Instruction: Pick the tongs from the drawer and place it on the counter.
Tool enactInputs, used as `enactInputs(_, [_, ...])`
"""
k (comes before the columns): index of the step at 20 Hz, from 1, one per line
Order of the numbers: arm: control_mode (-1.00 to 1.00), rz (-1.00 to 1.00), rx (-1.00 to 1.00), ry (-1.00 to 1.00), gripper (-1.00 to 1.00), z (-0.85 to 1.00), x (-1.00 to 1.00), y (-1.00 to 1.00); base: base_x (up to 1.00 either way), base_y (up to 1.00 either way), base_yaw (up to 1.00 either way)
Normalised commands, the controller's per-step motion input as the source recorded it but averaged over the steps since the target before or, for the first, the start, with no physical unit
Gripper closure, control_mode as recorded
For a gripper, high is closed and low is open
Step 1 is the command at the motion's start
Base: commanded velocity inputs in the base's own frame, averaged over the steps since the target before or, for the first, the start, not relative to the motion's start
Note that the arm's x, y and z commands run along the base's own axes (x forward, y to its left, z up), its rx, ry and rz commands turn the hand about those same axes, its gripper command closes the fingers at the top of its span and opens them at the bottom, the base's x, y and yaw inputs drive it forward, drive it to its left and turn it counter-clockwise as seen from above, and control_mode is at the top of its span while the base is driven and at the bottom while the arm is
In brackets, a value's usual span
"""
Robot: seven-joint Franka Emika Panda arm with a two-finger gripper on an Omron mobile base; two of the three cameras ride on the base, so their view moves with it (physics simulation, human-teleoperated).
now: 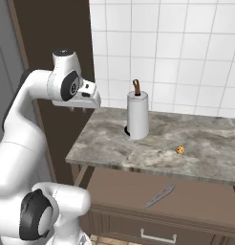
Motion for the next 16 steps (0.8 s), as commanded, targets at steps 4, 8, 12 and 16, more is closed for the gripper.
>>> enactInputs(4, [1.0, 0.0, 0.0, 0.0, -1.0, 0.0, 0.0, 0.0, -0.09, 0.0, 0.0])
enactInputs(8, [1.0, 0.0, 0.0, 0.0, -1.0, 0.0, 0.0, 0.0, -0.34, 0.0, 0.0])
enactInputs(12, [1.0, 0.0, 0.0, 0.0, -1.0, 0.0, 0.0, 0.0, -0.52, -0.03, 0.0])
enactInputs(16, [1.0, 0.0, 0.0, 0.0, -1.0, 0.0, 0.0, 0.0, -0.59, -0.06, 0.0])
